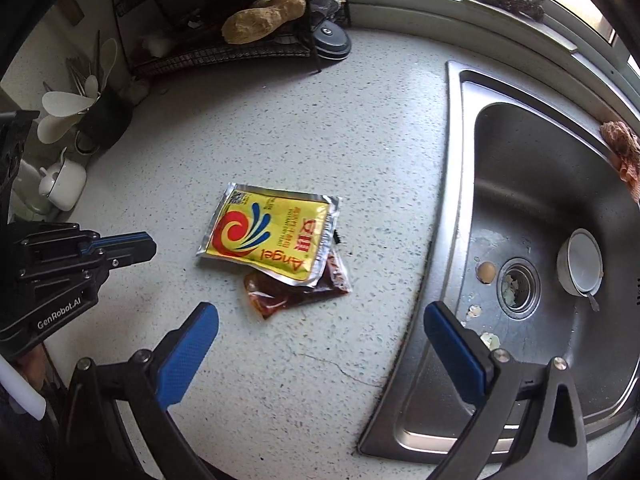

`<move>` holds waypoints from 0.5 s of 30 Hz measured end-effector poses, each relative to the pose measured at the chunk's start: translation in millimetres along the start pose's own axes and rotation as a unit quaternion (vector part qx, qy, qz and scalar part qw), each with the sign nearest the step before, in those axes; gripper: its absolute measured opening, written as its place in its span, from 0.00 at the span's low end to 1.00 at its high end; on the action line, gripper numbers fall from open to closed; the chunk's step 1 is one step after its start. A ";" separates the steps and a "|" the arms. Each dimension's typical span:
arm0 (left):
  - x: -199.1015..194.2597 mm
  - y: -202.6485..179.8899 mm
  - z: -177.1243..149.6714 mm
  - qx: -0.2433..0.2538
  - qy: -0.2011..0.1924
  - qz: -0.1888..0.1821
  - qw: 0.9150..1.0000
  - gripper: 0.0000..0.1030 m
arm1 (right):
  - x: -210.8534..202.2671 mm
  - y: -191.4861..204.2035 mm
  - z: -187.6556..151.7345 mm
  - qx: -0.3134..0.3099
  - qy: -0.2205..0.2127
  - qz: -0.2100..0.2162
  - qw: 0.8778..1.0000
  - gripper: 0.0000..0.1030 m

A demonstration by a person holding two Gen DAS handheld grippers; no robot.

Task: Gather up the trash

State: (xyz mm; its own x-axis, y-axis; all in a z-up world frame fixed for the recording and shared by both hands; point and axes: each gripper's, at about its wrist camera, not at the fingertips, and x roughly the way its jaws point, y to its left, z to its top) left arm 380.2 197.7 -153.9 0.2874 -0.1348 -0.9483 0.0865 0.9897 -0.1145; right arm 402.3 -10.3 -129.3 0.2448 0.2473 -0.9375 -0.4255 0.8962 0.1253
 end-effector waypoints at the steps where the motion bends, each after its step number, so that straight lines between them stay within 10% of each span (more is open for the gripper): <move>1: -0.4 5.4 -3.4 -0.007 0.002 0.001 1.000 0.00 | 2.5 5.1 1.8 -0.008 0.002 0.002 1.000 1.00; 15: 7.4 44.0 -33.8 -0.096 0.024 0.010 0.995 0.00 | 35.9 46.6 41.6 -0.146 0.044 -0.006 0.988 1.00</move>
State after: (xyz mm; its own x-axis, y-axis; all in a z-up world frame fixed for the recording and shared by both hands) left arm 353.9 241.9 -176.0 0.2413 -0.1173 -0.9633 -0.1033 0.9839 -0.1457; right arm 427.5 55.6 -143.6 0.1813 0.1927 -0.9644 -0.6586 0.7520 0.0265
